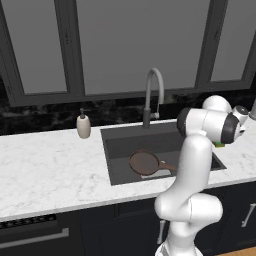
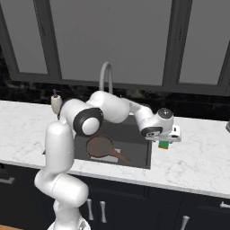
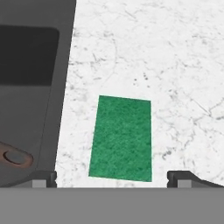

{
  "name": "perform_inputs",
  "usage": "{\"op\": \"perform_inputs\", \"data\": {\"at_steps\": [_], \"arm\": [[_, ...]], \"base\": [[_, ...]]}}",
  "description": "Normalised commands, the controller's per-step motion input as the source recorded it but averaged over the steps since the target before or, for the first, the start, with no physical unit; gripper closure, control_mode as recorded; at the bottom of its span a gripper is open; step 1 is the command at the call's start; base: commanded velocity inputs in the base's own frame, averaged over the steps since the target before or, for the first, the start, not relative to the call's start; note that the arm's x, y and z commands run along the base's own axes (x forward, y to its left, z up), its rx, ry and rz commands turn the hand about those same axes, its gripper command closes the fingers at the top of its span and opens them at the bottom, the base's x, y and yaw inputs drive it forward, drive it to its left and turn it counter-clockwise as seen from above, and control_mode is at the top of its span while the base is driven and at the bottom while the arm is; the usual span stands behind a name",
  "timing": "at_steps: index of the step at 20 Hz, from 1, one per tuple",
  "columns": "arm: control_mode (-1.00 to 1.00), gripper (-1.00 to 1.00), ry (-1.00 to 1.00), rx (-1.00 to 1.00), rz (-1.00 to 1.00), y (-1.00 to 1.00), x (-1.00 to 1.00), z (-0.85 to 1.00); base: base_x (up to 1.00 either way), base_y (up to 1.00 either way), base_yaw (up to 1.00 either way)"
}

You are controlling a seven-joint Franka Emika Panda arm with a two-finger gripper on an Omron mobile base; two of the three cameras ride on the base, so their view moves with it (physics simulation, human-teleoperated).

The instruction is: Pick the pan and sponge and place them into the sink. Then turn on the water.

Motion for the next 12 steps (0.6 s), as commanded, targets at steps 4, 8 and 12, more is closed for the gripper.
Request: {"op": "perform_inputs", "data": {"at_steps": [4,8,12], "arm": [[-1.0,-1.0,0.0,0.0,0.0,-0.04,0.1,-0.11],[-1.0,-1.0,0.01,0.0,0.0,0.0,0.14,-0.08],[-1.0,-1.0,0.03,0.0,0.0,0.0,0.14,-0.09]], "base": [[0.0,0.0,0.0],[0.0,0.0,0.0],[0.0,0.0,0.0]]}}
